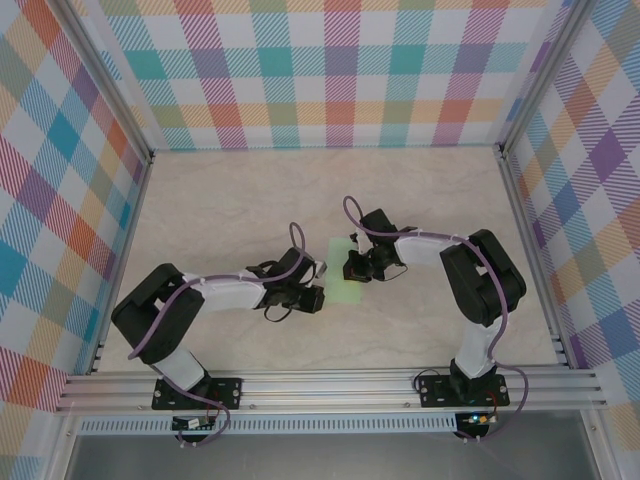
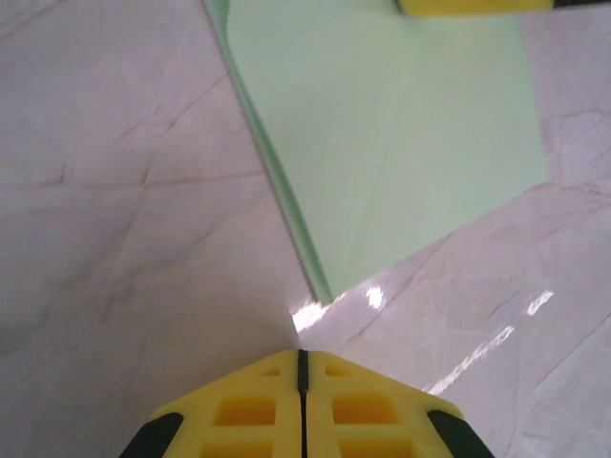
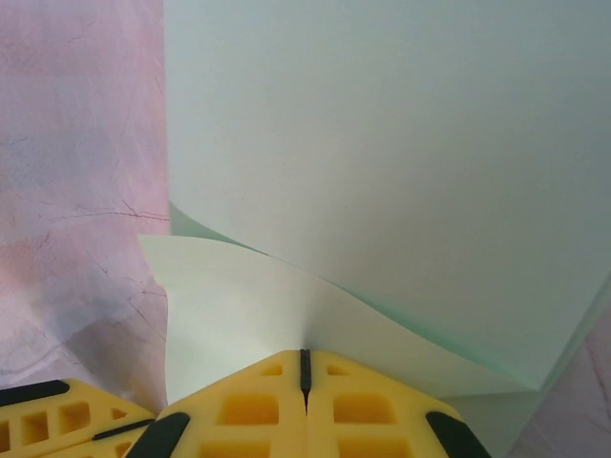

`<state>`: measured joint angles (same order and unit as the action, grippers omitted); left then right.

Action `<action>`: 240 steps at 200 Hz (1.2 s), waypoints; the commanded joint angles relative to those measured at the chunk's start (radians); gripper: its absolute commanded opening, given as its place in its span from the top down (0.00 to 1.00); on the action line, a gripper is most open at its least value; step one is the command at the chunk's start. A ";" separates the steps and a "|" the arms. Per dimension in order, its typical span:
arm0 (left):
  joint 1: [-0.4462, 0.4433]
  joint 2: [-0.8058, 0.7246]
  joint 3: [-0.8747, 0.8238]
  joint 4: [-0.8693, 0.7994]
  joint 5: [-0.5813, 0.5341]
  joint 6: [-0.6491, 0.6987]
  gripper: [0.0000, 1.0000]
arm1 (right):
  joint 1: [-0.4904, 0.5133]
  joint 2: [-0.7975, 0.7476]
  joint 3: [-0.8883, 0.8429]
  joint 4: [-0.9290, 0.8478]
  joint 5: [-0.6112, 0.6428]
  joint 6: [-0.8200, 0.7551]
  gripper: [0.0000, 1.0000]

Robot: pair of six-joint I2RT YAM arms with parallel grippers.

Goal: Fold a paper plane with a square sheet of paper (fold left side to right side)
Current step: Fold the triangle a second time at the center of the table.

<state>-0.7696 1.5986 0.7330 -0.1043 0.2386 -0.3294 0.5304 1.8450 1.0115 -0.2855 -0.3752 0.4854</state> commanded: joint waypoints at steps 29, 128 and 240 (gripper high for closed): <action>0.015 -0.075 0.032 -0.088 0.013 -0.011 0.91 | -0.007 0.030 -0.008 -0.067 0.082 -0.021 1.00; 0.016 0.190 0.231 0.000 0.118 -0.001 0.87 | -0.006 0.024 -0.006 -0.073 0.078 -0.019 1.00; 0.054 0.082 -0.067 0.075 0.059 -0.109 0.93 | -0.005 0.023 -0.008 -0.078 0.069 -0.024 1.00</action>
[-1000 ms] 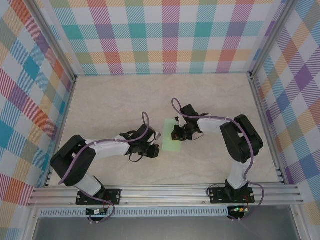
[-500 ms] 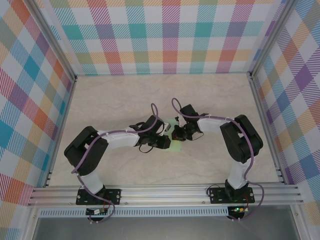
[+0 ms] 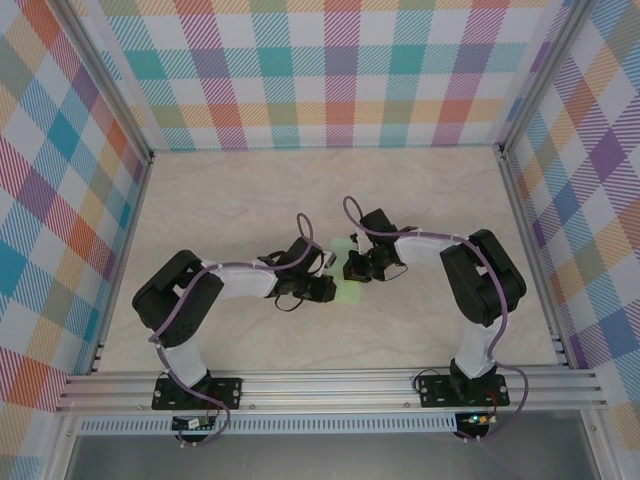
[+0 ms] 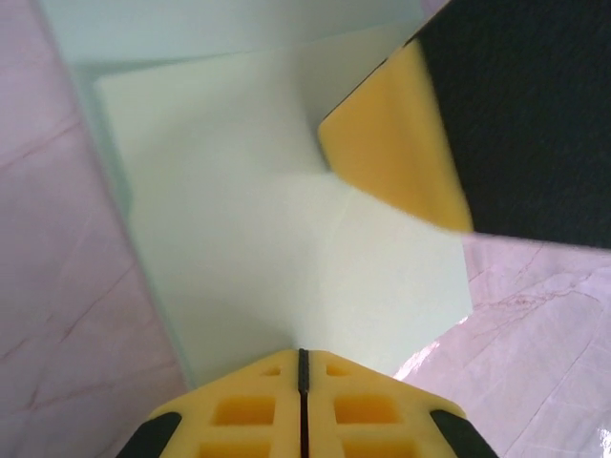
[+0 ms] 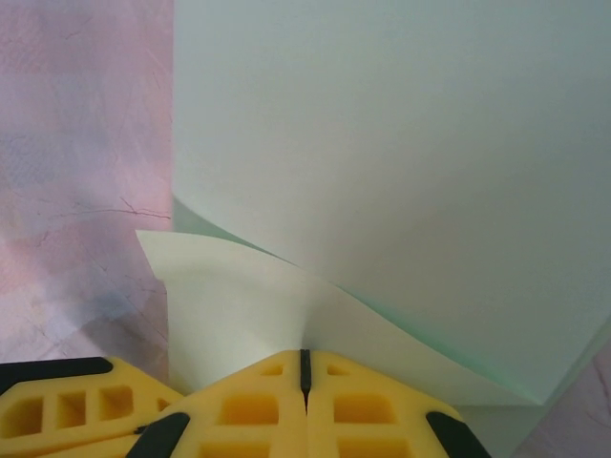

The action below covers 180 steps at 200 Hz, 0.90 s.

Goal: Fold a paper plane with a square sheet of paper (fold left side to right side)
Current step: Fold the triangle a second time at the center of the table, then turn over the paper at the center of the table.

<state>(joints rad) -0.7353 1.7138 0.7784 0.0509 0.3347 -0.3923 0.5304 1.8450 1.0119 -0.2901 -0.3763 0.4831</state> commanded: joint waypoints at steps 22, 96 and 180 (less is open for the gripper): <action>0.029 -0.068 -0.172 -0.057 -0.040 -0.072 0.94 | -0.006 0.023 -0.012 -0.069 0.067 -0.020 1.00; 0.071 -0.211 -0.151 -0.096 -0.024 -0.058 0.79 | -0.006 -0.079 -0.014 0.008 -0.002 -0.012 0.92; 0.096 -0.083 0.033 -0.002 -0.011 -0.073 0.39 | -0.007 -0.397 -0.132 -0.115 0.123 -0.061 0.22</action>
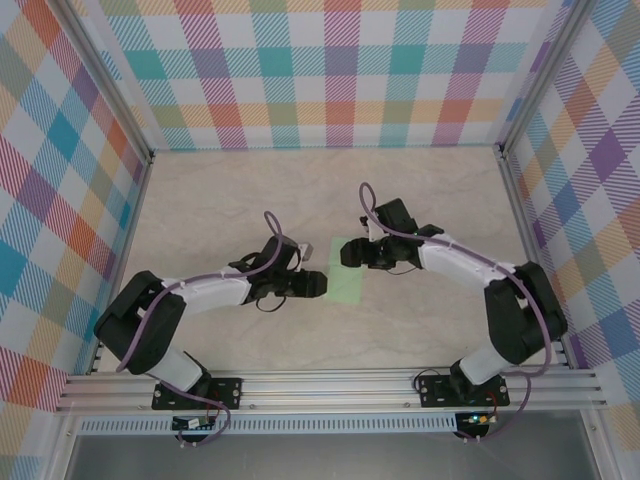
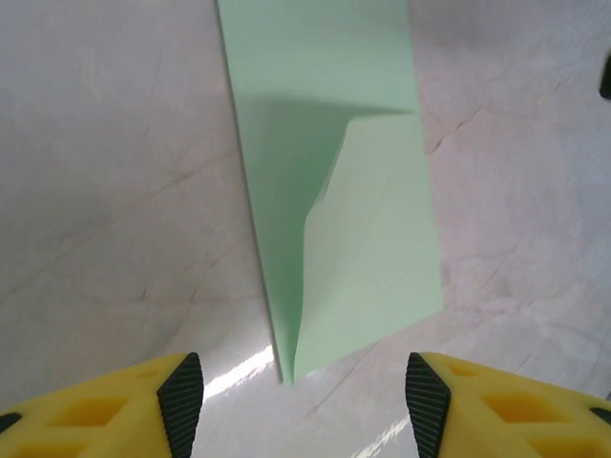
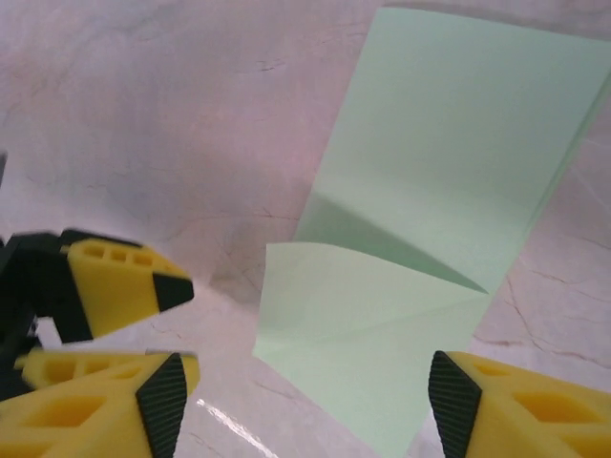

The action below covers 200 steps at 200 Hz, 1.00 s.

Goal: Fold a paper plane with a square sheet of paper (fold left side to right side)
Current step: Turn over the paper at the center of the table.

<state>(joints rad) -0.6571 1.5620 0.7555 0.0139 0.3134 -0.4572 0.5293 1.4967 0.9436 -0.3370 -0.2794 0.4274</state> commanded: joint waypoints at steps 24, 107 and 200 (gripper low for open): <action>0.020 0.152 0.116 0.062 0.030 -0.011 0.40 | -0.006 -0.101 -0.109 -0.060 0.006 0.015 0.17; 0.042 0.205 0.149 0.084 0.013 -0.018 0.87 | -0.014 -0.072 -0.120 -0.058 -0.076 0.043 0.05; 0.057 0.127 0.075 0.089 -0.017 -0.021 0.89 | -0.038 0.165 -0.054 0.224 -0.316 0.212 0.11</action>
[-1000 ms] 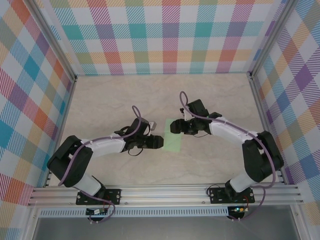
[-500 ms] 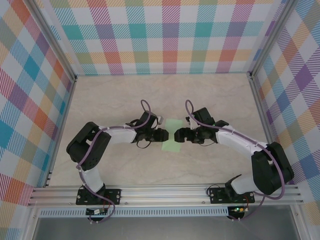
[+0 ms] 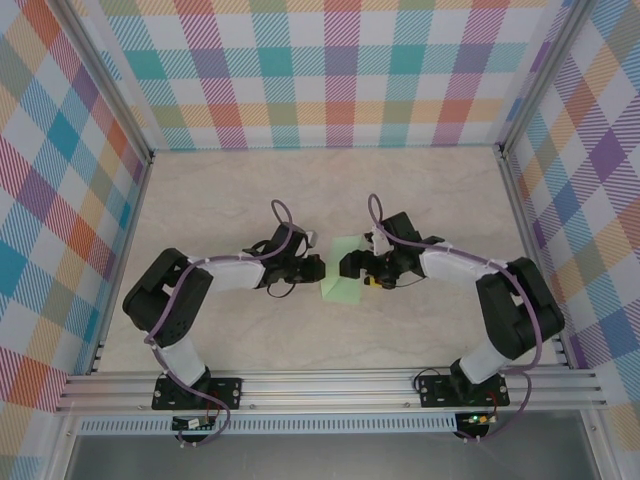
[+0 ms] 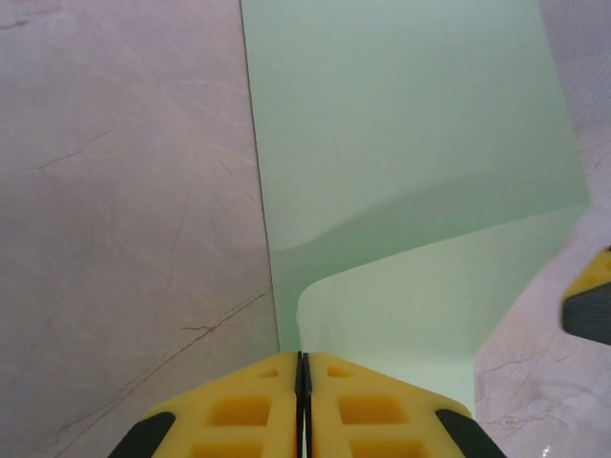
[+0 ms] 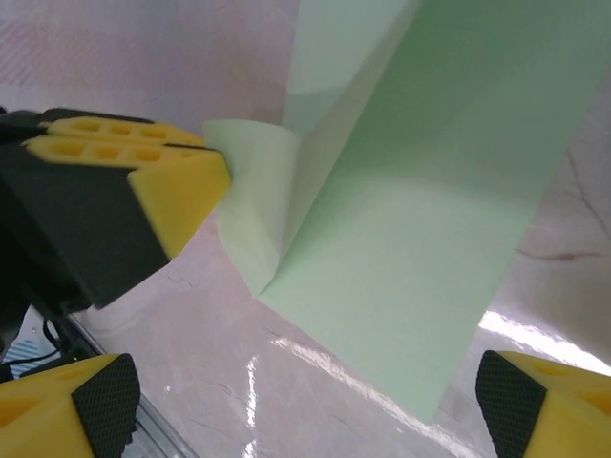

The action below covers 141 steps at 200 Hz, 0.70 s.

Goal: Fold a paper plane with a square sheet of paper (fold left side to right side)
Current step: Turn over the paper at the center of the table.

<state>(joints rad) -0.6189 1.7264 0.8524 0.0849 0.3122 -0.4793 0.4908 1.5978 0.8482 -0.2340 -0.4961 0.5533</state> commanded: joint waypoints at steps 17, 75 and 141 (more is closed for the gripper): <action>0.019 -0.036 -0.020 0.020 -0.009 0.001 0.89 | 0.011 0.113 0.080 0.117 -0.078 0.088 0.14; 0.027 -0.079 -0.028 -0.009 -0.039 0.010 0.77 | 0.016 0.221 0.147 0.175 -0.105 0.087 0.46; 0.112 -0.341 -0.167 -0.015 -0.024 -0.022 0.54 | 0.002 0.147 0.141 0.213 -0.152 0.022 0.86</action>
<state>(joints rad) -0.5407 1.5043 0.7364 0.0807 0.2935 -0.4870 0.4988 1.8072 0.9768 -0.0593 -0.5957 0.6136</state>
